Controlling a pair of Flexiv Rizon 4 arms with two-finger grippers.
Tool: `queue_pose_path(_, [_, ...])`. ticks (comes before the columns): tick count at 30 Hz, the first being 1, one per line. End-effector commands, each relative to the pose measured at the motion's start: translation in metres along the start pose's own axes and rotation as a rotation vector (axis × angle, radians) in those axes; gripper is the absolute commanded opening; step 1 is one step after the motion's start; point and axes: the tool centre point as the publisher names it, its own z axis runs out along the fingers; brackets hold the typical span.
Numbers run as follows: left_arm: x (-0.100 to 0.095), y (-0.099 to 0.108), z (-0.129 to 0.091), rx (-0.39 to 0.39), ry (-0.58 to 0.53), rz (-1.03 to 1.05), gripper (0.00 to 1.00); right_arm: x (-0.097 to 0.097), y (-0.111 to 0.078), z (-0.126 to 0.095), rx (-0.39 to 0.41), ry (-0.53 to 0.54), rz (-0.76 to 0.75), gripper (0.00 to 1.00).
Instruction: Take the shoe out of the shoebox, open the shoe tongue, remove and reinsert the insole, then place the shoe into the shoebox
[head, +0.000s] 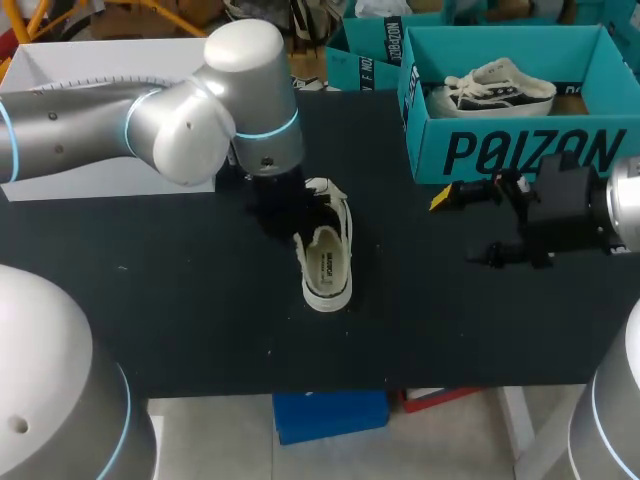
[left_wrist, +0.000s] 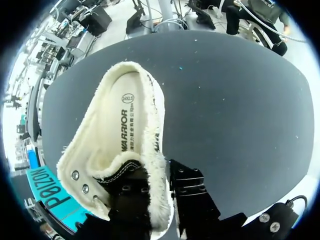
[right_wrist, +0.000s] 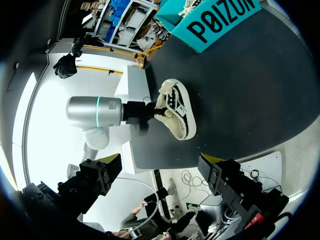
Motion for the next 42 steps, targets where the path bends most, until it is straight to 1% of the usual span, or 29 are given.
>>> queue_pose_path(1, [-0.004, 0.0, 0.005, -0.081, 0.009, 0.022, 0.0, 0.0, 0.0, 0.001, -0.001, -0.001, 0.0, 1.0])
queue_pose_path(2, [-0.006, 0.0, 0.004, -0.07, -0.009, 0.014, 0.0, 0.0, 0.0, 0.001, -0.001, -0.001, 0.0, 1.0])
queue_pose_path(4, [-0.008, 0.0, 0.001, -0.075, -0.006, 0.031, 0.0, 0.0, 0.0, 0.001, -0.001, -0.001, 0.0, 1.0])
queue_pose_path(7, [-0.008, -0.001, -0.004, -0.056, -0.01, 0.038, 0.0, 0.0, 0.0, 0.001, -0.001, -0.001, 0.0, 1.0])
queue_pose_path(8, [-0.008, -0.001, -0.006, -0.038, -0.02, 0.038, 0.0, 0.0, 0.0, 0.001, -0.001, -0.001, 0.0, 1.0])
queue_pose_path(9, [-0.009, -0.002, -0.01, -0.027, -0.028, 0.038, 0.0, 0.0, 0.0, 0.001, -0.001, -0.001, 0.0, 1.0])
queue_pose_path(11, [-0.009, -0.002, -0.018, -0.038, -0.024, 0.05, 0.0, 0.0, 0.0, 0.001, -0.001, -0.001, 0.0, 1.0])
queue_pose_path(13, [-0.01, -0.001, -0.027, -0.019, -0.045, 0.05, 0.0, 0.0, 0.0, 0.001, -0.001, -0.001, 0.0, 1.0])
queue_pose_path(21, [-0.017, 0.004, -0.077, -0.031, -0.059, 0.079, 0.0, 0.0, 0.0, 0.001, -0.001, -0.001, 0.0, 1.0])
queue_pose_path(23, [-0.02, 0.007, -0.092, -0.051, -0.064, 0.089, 0.0, 0.0, 0.0, 0.001, -0.001, -0.001, 0.0, 1.0])
queue_pose_path(25, [-0.022, 0.009, -0.108, -0.054, -0.074, 0.092, 0.0, 0.0, 0.0, 0.001, -0.001, -0.001, 0.0, 1.0])
queue_pose_path(34, [-0.03, 0.015, -0.174, -0.136, -0.111, 0.096, 0.0, 0.0, 0.0, 0.001, -0.001, -0.001, 0.0, 1.0])
queue_pose_path(36, [-0.031, 0.016, -0.186, -0.139, -0.134, 0.092, 0.0, 0.0, 0.0, 0.001, -0.001, -0.001, 0.0, 1.0])
queue_pose_path(38, [-0.032, 0.017, -0.197, -0.158, -0.147, 0.088, 0.0, 0.0, 0.0, 0.001, -0.001, -0.001, 0.0, 1.0])
queue_pose_path(42, [-0.033, 0.016, -0.212, -0.171, -0.168, 0.081, 0.0, 0.0, 0.0, 0.001, -0.001, -0.001, 0.0, 1.0])
